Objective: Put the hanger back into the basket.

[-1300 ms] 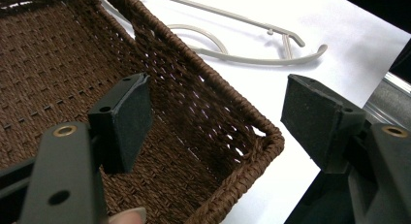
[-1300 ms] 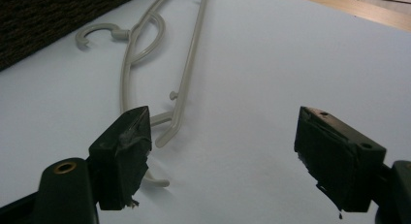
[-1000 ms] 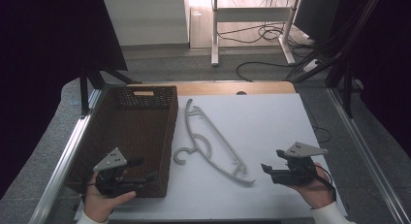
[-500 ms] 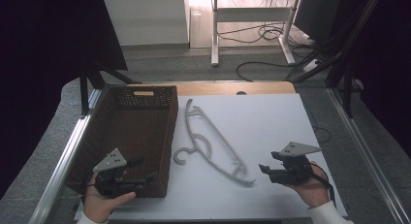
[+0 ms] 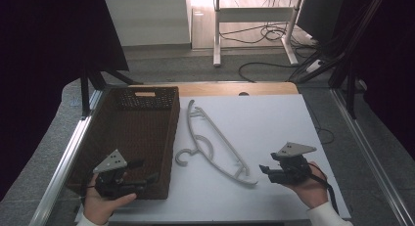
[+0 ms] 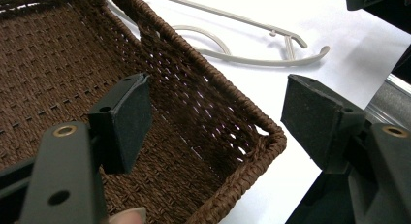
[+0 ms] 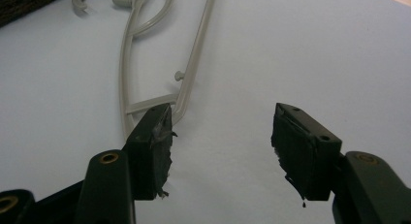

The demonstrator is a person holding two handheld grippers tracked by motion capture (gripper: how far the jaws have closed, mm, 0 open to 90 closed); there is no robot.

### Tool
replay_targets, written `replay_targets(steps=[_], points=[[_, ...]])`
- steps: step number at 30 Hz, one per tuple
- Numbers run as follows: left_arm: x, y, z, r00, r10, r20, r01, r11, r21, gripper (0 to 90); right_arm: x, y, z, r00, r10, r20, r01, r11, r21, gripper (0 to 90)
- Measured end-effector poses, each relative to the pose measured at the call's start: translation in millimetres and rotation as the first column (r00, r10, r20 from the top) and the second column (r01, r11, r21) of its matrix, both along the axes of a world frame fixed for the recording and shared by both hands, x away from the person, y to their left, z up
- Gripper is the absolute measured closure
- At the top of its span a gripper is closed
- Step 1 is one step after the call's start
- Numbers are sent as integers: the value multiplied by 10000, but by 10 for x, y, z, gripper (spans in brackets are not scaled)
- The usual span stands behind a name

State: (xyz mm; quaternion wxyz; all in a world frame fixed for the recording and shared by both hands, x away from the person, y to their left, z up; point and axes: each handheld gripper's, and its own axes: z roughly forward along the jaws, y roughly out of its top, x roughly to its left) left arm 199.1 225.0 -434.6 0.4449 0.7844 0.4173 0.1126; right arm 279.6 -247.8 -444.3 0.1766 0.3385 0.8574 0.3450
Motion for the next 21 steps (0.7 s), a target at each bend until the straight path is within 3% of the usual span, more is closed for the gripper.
replay_targets(steps=[9,15,21], points=[[-9,17,3,10000,54,11,-54,10000,-20,262,16,95,2,9995,276,-118,-276,9996,-36,419],[-18,30,7,10000,87,26,-87,10000,-18,262,46,256,26,9966,767,-291,-769,9970,-63,434],[-20,36,15,9999,106,38,-106,9999,-32,262,179,500,29,9934,1046,-478,-1058,9941,-232,451]])
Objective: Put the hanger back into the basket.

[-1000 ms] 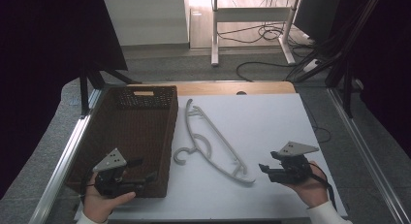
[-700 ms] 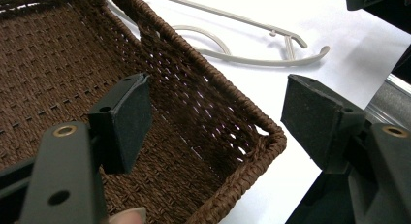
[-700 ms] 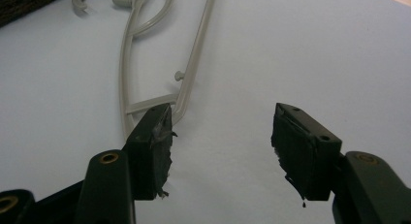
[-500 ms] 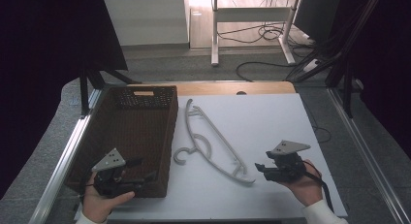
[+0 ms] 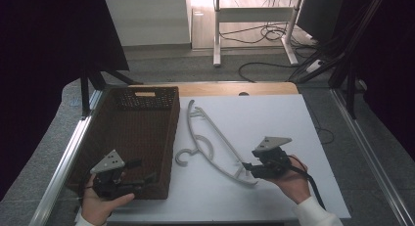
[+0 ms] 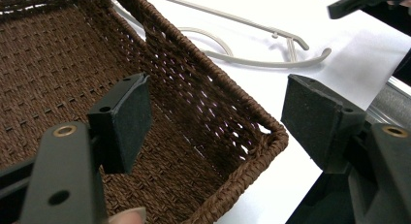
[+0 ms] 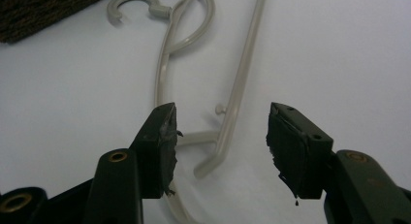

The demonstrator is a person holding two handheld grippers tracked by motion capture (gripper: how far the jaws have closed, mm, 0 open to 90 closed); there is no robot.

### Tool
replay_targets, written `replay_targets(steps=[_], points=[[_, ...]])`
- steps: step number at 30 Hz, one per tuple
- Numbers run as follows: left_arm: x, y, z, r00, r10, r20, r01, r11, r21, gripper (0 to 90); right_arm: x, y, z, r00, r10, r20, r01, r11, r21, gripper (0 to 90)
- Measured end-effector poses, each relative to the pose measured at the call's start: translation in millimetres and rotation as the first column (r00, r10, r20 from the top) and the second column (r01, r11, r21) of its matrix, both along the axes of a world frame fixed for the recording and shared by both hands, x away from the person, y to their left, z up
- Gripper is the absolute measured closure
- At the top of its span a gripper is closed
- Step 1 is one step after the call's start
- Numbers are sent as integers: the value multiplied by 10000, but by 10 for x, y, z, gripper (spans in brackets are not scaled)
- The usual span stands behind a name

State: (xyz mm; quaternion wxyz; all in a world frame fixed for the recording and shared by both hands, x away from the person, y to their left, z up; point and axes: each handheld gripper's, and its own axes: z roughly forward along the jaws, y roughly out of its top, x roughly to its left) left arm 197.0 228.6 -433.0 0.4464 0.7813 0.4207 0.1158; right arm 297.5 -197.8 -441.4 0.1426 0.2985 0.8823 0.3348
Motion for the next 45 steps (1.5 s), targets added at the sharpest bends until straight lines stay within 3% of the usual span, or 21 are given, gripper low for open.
replay_targets(steps=[12,17,28,45], points=[[4,14,-10,10000,20,-12,-20,10000,-41,262,569,645,-48,9918,492,-1183,-512,9986,-146,468],[5,8,-13,10000,-5,-31,5,10000,-17,261,746,848,-130,9902,421,-1335,-482,9979,-429,477],[14,5,-32,10000,-21,-91,20,10000,-6,261,999,1149,-324,9854,161,-1693,-330,9947,-974,518],[16,21,-39,10000,-44,-55,45,10000,50,259,1210,1397,-536,9737,-226,-2267,-117,9888,-1488,602]])
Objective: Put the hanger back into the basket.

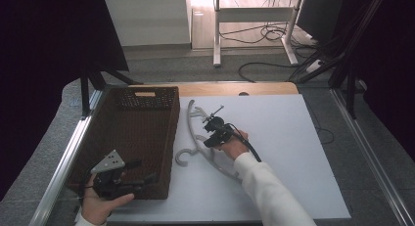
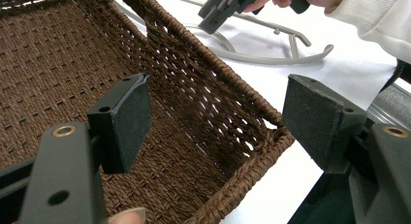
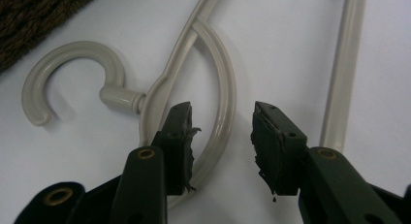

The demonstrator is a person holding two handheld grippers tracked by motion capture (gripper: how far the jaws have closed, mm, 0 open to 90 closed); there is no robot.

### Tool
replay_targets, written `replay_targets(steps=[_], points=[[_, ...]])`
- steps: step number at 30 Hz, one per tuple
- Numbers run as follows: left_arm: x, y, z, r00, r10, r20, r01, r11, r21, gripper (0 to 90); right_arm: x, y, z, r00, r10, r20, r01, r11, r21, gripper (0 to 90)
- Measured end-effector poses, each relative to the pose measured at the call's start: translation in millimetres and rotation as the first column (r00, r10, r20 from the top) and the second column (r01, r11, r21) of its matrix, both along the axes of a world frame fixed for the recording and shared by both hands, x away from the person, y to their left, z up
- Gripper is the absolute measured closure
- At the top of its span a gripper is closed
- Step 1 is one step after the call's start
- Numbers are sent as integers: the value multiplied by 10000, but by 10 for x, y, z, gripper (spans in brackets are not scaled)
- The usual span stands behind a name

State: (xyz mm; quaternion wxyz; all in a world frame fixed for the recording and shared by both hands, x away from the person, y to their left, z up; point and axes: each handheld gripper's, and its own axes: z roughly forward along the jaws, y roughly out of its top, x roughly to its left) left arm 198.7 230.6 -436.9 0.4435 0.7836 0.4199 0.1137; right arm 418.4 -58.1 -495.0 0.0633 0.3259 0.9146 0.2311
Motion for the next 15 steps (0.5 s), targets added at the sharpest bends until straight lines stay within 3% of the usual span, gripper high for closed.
replay_targets(steps=[9,15], points=[[-4,12,2,10000,31,34,-30,10000,-15,259,34,102,-105,9998,-110,-189,98,9979,-639,718],[-3,-1,-6,10000,10,53,-10,10000,61,259,44,127,-109,9988,-409,-266,388,9966,-731,767]])
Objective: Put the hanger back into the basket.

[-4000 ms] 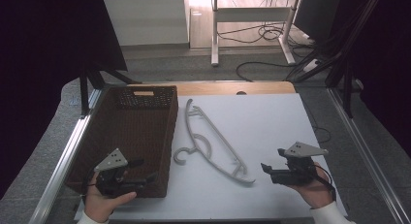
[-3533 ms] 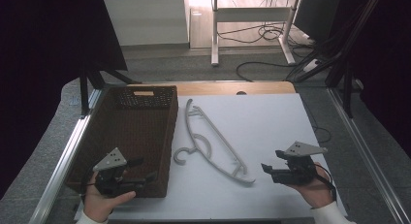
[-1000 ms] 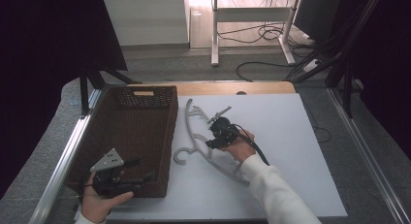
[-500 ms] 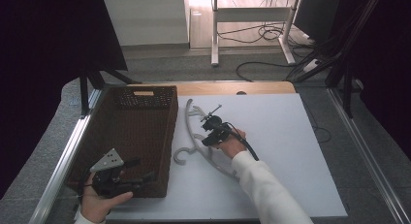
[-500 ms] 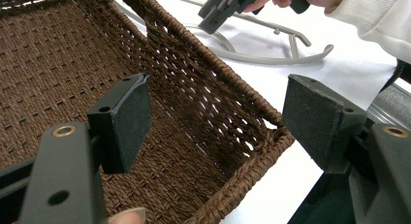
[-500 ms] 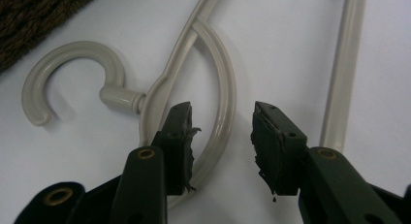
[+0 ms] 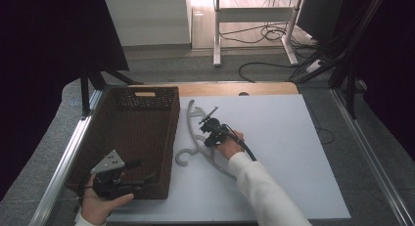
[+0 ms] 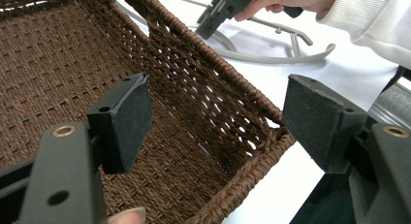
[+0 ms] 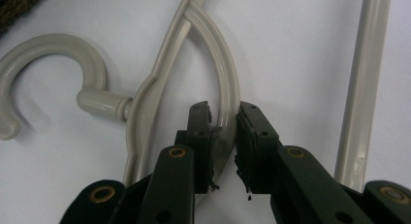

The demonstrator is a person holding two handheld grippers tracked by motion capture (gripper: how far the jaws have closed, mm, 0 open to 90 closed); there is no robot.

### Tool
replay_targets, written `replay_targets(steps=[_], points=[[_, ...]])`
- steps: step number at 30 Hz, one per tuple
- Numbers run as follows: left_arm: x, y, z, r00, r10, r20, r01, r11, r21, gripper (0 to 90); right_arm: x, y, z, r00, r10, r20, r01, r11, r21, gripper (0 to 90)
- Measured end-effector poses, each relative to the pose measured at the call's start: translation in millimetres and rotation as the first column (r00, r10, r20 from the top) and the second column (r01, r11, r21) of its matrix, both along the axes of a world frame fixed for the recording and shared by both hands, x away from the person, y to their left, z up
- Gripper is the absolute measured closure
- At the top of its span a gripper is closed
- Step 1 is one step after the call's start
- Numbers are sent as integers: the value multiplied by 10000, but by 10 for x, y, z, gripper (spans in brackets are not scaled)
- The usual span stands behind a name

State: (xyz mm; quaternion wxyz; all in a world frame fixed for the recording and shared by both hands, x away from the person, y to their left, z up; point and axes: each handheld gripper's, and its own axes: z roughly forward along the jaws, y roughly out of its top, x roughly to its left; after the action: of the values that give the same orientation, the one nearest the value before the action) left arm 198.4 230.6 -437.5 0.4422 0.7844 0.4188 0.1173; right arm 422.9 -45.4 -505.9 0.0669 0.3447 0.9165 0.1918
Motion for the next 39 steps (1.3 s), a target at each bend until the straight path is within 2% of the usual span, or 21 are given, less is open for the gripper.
replay_targets(steps=[3,6,9,13,17,23,28,32,36,39], points=[[-2,2,4,10000,-15,13,15,10000,1,259,12,12,7,9999,-148,-48,148,9999,-55,778],[-6,7,7,10000,9,14,-9,10000,-12,259,45,-17,16,9991,-410,-139,412,9991,141,811],[-9,11,10,10000,15,37,-15,10000,-31,258,54,-29,20,9994,-302,-149,304,9995,106,813],[-8,9,9,10000,12,26,-12,10000,-21,258,57,-57,52,9984,-489,-292,496,9985,252,815],[-9,7,12,10000,6,41,-6,10000,-20,258,58,-108,138,9975,-660,-266,672,9966,476,816],[-12,16,20,10000,60,65,-60,10000,-61,258,45,-244,336,9958,-832,-378,870,9894,1161,816],[-13,12,29,10000,30,72,-30,9999,-123,258,4,-389,563,9944,-1001,-327,1047,9738,2019,817],[-14,0,34,10000,18,82,-17,9999,-128,258,-37,-489,728,9926,-1204,-177,1208,9558,2679,817],[-10,-7,35,10000,19,67,-18,9999,-138,258,-75,-576,849,9914,-1282,-274,1300,9353,3290,819],[-10,-13,39,10000,-10,58,11,9999,-168,258,-107,-639,931,9912,-1294,-286,1310,9240,3593,820]])
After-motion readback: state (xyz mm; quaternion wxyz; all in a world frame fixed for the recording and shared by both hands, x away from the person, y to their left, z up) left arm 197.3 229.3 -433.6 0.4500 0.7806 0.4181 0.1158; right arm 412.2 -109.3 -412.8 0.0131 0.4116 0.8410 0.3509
